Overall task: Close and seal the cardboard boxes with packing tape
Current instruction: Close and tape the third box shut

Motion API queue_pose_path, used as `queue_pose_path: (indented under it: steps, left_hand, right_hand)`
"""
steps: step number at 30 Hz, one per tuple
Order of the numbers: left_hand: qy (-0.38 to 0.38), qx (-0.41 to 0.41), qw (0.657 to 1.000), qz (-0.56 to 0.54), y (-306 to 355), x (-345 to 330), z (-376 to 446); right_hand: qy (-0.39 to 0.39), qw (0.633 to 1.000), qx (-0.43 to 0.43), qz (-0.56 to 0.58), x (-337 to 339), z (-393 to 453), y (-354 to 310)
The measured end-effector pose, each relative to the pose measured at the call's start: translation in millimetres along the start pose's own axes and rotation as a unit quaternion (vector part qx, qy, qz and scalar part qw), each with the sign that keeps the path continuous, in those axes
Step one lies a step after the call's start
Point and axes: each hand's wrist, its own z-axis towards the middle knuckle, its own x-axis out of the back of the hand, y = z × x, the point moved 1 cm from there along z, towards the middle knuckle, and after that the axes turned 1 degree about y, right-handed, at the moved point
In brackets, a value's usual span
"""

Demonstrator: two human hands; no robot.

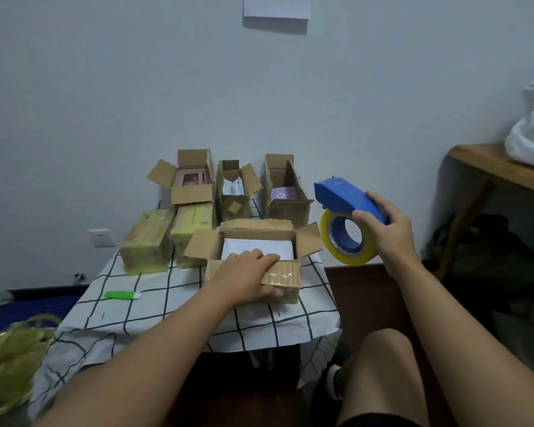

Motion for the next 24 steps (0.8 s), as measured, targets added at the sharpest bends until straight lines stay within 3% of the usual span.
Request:
queue_pose_path:
  steps: [8,10,12,14,15,17,18,20,21,22,24]
  left_hand:
    - [-0.034,-0.005,0.997,-0.073,-6,10,-9]
    - [0.000,0.009,0.994,-0.107,-10,14,-13]
    - [0.121,0.061,0.984,-0.115,-20,18,-16]
    - [0.245,0.196,0.945,-0.093,-40,19,-19]
    - [0.269,0.287,0.913,-0.111,-52,18,-22]
    - [0.248,0.440,0.825,-0.253,-75,14,-25]
    - [0.230,0.472,0.773,-0.357,-85,9,-24]
    - [0.231,0.458,0.686,-0.516,-94,4,-18]
    - [0.239,0.438,0.675,-0.543,-92,5,-13]
    - [0.249,0.415,0.687,-0.542,-87,8,-9]
    - [0.259,0.364,0.740,-0.502,-77,15,-1]
  right_hand:
    - [-0.006,0.997,-0.001,0.073,-35,9,-13]
    - [-0.040,0.997,-0.003,0.066,-54,9,-12]
    - [-0.074,0.996,-0.002,0.048,-71,7,-5]
    - [-0.084,0.996,-0.004,0.040,-81,6,0]
    - [-0.082,0.996,-0.007,0.040,-83,7,1]
    - [-0.081,0.996,-0.013,0.038,-84,9,2]
    - [-0.083,0.996,-0.014,0.035,-84,10,2]
    - [-0.089,0.996,-0.011,0.030,-83,12,3]
    - [-0.090,0.996,-0.011,0.027,-83,12,3]
    - [-0.090,0.996,-0.010,0.025,-83,12,2]
    - [-0.087,0.996,-0.009,0.021,-83,12,2]
